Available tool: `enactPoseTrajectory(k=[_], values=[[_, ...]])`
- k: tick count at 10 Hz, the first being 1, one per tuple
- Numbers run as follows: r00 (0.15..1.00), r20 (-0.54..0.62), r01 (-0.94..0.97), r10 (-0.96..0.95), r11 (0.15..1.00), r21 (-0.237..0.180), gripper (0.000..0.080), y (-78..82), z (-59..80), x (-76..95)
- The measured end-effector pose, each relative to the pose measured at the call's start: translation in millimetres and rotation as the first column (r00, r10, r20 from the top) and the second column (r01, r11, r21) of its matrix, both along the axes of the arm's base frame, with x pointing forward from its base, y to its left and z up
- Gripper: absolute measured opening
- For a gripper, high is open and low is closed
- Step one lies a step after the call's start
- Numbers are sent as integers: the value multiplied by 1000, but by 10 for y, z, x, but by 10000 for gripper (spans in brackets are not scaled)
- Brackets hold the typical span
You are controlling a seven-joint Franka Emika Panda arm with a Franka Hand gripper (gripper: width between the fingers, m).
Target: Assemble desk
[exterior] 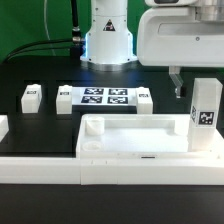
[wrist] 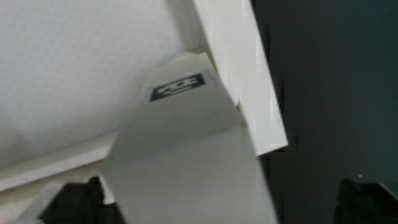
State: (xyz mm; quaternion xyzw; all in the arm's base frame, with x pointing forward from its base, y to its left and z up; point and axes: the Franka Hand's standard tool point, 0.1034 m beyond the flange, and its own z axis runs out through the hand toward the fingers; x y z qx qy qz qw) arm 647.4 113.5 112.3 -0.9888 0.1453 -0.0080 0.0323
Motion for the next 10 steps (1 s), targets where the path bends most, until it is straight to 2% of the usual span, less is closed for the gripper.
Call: enactPoseTrajectory(k=[2, 4, 10], values=[[991, 7, -132, 132, 991, -4, 649, -12, -7, -1], [962, 5, -272, 272, 962, -32, 649, -22, -18, -16], [971, -4, -239, 239, 971, -28, 649, -17, -45, -82]])
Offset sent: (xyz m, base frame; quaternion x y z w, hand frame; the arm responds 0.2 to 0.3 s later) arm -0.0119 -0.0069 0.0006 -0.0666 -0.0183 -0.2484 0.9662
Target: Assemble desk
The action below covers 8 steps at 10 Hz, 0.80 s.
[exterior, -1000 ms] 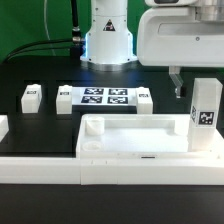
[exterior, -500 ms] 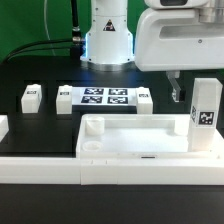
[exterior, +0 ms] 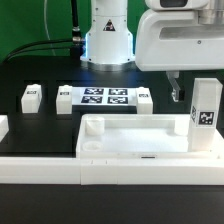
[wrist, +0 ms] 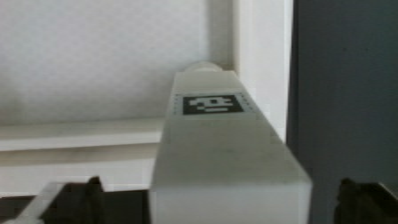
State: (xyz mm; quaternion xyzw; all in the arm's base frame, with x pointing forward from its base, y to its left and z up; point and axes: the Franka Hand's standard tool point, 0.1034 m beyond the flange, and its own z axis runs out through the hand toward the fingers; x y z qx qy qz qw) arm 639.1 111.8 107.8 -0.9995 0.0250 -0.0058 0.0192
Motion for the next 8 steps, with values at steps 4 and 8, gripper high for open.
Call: enactPoseTrajectory(k=[4, 8], values=[[1000, -1, -9, 9, 1000, -1, 372, -3, -11, -3], [999, -3, 34, -34, 999, 1, 287, -5, -12, -3]])
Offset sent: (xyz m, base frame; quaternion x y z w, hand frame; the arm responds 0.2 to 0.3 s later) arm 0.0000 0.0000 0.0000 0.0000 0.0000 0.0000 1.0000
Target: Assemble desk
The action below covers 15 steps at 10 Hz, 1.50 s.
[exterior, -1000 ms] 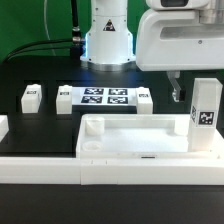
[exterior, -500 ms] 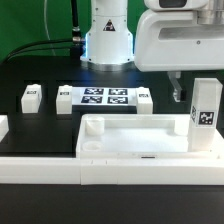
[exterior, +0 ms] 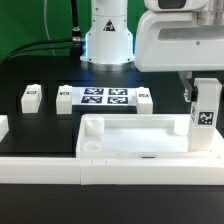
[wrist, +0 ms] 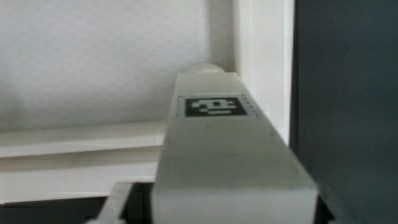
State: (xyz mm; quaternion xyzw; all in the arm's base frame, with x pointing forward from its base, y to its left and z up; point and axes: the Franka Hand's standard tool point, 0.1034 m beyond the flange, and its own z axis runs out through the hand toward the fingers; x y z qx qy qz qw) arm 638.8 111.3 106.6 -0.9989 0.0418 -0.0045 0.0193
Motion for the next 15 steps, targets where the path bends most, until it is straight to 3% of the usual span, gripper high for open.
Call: enactPoseTrajectory(k=[4, 9, 13, 15], values=[[925, -12, 380, -380, 925, 2, 288, -26, -8, 1], [704, -25, 710, -710, 704, -1, 288, -48, -10, 0], [387, -76, 922, -919, 383, 55, 289, -116, -14, 28], [162, -122, 986, -979, 156, 55, 289, -94, -18, 18]])
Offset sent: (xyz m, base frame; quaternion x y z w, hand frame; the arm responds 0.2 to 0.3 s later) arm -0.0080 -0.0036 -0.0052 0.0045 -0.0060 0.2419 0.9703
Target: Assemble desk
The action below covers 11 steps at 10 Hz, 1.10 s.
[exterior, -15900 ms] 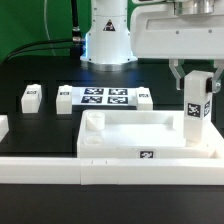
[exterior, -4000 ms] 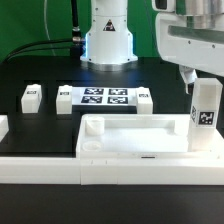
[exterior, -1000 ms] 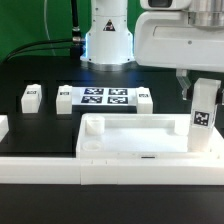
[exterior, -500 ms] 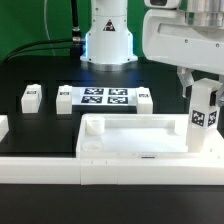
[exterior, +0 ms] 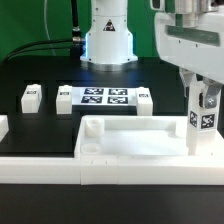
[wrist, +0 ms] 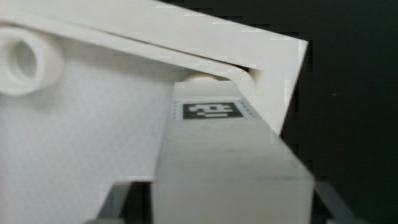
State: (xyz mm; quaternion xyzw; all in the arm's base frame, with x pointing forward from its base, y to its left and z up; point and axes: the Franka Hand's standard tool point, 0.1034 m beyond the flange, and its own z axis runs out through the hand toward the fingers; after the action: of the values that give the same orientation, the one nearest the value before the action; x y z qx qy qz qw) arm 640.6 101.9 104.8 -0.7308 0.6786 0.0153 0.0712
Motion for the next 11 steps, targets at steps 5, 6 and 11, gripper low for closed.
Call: enactPoseTrajectory(k=[5, 6, 11], values=[[877, -71, 481, -475, 870, 112, 290, 82, 5, 23], [846, -87, 532, -525, 838, 120, 290, 74, 6, 27], [927, -66, 374, -369, 921, 107, 587, 82, 25, 64]])
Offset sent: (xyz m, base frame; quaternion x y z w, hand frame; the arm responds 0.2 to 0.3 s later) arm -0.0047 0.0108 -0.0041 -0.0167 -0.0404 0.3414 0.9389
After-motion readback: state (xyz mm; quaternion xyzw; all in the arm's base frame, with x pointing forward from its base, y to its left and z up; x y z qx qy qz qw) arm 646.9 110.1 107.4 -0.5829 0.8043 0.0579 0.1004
